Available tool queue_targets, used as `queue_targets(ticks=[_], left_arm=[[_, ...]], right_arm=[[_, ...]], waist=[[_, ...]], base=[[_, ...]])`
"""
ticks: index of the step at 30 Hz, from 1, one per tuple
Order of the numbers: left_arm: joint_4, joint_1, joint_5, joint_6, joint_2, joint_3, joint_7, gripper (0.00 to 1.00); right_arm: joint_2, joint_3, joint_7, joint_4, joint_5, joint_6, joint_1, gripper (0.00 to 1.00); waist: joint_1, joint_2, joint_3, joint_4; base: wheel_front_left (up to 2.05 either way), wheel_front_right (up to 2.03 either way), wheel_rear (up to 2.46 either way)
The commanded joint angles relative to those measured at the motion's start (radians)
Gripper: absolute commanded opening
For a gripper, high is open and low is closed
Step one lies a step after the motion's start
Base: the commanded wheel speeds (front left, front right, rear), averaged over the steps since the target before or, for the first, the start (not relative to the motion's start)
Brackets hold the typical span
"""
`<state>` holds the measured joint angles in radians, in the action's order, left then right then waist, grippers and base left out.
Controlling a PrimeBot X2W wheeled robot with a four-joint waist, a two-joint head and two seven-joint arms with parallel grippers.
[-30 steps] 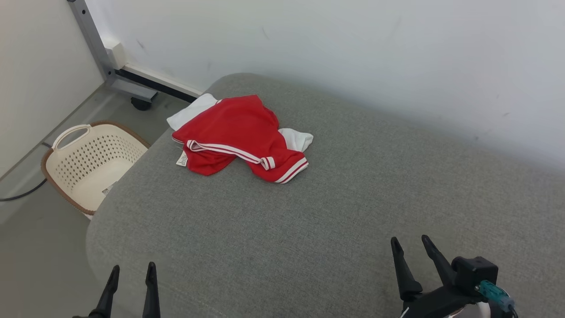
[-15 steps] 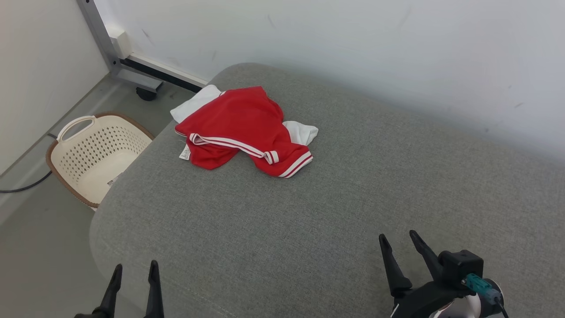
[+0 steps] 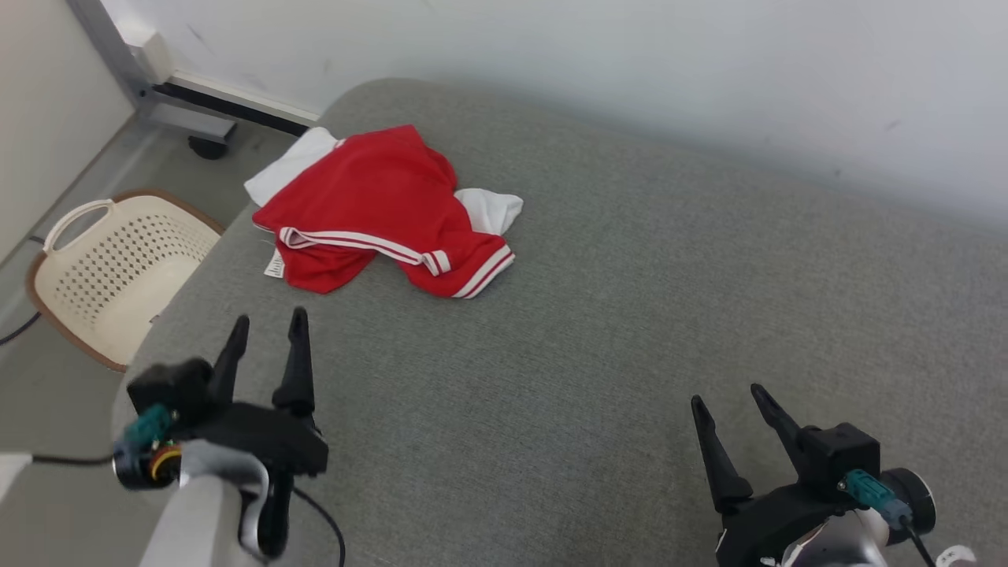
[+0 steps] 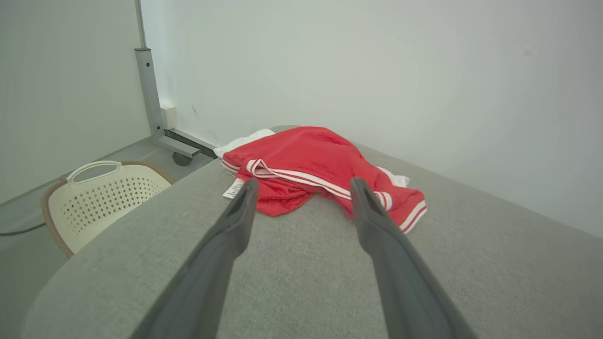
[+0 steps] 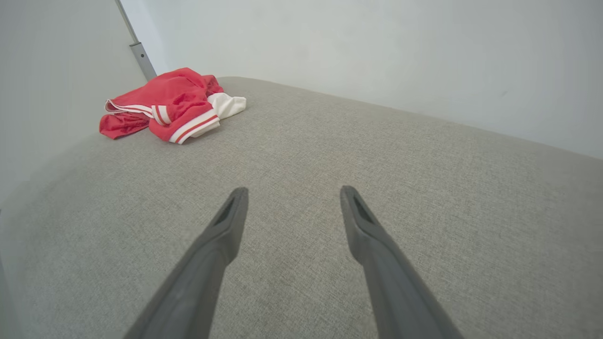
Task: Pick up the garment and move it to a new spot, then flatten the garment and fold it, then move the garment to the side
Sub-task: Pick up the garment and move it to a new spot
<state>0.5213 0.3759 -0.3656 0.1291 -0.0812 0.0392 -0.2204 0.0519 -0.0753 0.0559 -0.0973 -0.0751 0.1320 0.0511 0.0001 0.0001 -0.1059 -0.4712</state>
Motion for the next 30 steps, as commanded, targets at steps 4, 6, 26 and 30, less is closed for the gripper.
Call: queue_targets(ticks=[4,6,26,30], left_arm=[[0.118,0.178,-0.072,0.001,-0.047,-0.008,0.079,1.00],[0.171,0.245,-0.090,0.001,-0.066,-0.004,0.133,1.00],[0.452,0.598,-0.153,-0.059,-0.228,0.050,0.294,1.00],[0.540,0.600,-0.150,-0.108,-0.223,0.050,0.291,1.00]], right_arm=[[0.031,-0.011,0.052,0.085,0.019,-0.002,0.009,1.00],[0.043,-0.010,0.071,0.120,0.021,-0.002,0.006,1.00],[0.101,-0.007,0.142,0.322,0.013,-0.002,-0.057,1.00],[0.106,0.002,0.151,0.318,0.014,-0.003,-0.084,1.00]], waist=[[-0.0001,-0.0001,-0.168,0.174],[-0.0001,-0.0001,-0.204,0.208],[-0.0001,-0.0001,-0.444,0.331],[-0.0001,-0.0001,-0.450,0.327]], base=[[0.00,0.00,0.00],[0.00,0.00,0.00],[0.00,0.00,0.00],[0.00,0.00,0.00]])
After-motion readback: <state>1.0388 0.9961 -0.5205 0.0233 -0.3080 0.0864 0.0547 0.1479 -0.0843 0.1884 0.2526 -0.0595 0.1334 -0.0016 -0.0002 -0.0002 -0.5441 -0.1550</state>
